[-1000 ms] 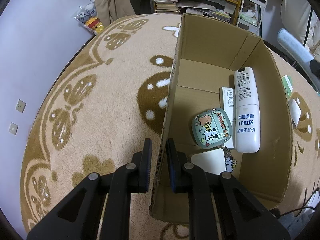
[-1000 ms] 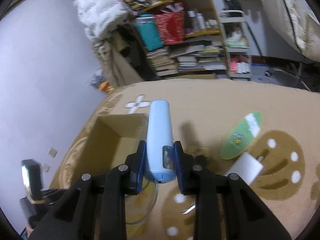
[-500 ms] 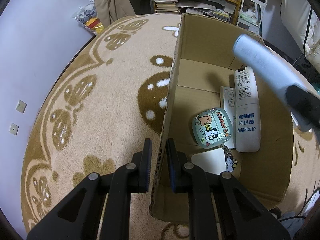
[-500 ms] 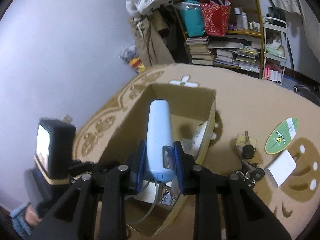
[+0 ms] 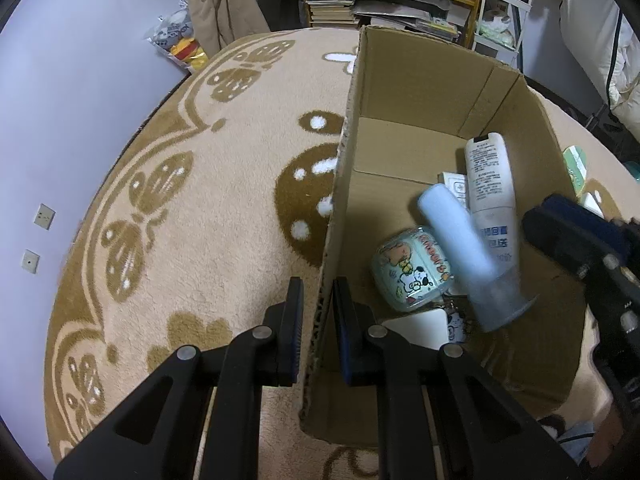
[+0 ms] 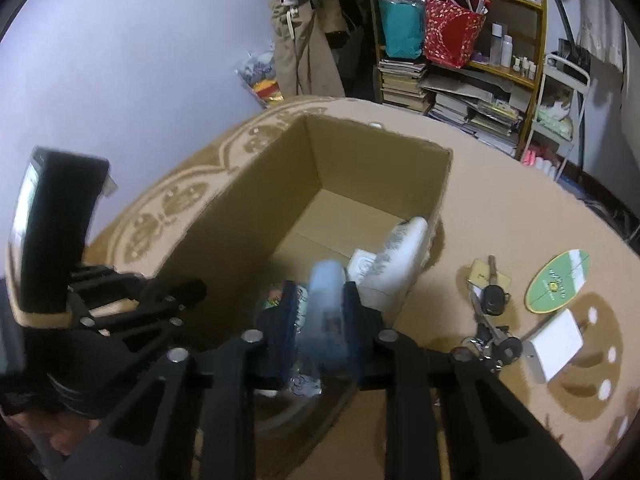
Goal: Organize rigid objects
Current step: 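Carry the light-blue bottle into the box with the right tool and release, then return the right tool to the pile and grasp the bunch of keys, then carry the keys into the box with the right tool and release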
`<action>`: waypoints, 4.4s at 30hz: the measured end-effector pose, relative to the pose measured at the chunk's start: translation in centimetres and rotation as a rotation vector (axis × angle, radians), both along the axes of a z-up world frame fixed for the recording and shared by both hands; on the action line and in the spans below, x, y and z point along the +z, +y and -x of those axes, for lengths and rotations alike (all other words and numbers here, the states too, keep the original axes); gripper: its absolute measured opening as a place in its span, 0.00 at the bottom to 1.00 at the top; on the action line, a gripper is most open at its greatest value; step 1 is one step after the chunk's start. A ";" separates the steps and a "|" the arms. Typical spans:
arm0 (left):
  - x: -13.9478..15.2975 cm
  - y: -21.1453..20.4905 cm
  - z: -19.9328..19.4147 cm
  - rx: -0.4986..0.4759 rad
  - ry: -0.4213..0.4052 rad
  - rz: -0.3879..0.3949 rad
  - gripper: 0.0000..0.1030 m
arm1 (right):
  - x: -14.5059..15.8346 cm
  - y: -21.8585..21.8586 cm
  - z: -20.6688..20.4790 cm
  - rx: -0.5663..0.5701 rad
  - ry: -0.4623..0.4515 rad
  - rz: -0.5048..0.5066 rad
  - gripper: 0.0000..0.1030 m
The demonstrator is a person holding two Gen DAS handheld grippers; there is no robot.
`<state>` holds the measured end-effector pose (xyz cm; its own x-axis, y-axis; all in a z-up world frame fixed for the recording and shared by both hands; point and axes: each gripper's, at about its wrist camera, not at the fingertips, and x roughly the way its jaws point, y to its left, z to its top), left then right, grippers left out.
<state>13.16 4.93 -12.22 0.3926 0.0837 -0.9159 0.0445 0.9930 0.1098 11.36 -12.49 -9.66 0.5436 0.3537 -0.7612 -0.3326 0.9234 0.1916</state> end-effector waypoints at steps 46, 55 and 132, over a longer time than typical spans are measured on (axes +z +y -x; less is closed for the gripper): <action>0.0 -0.4 0.1 -0.011 -0.007 -0.042 0.15 | -10.6 -13.6 -4.1 -0.421 0.295 -0.090 0.69; -0.1 -0.6 0.1 -0.021 -0.011 -0.070 0.15 | -11.8 -12.9 -4.2 -0.379 0.283 -0.020 0.71; -0.3 -1.0 0.6 -0.023 -0.022 -0.072 0.15 | -0.1 -1.3 -0.2 -0.107 -0.076 -0.208 0.18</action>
<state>12.61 3.93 -12.53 0.4153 0.1395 -0.8989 0.0644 0.9812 0.1821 11.56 -13.80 -9.79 0.6394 0.4364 -0.6331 -0.2562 0.8972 0.3597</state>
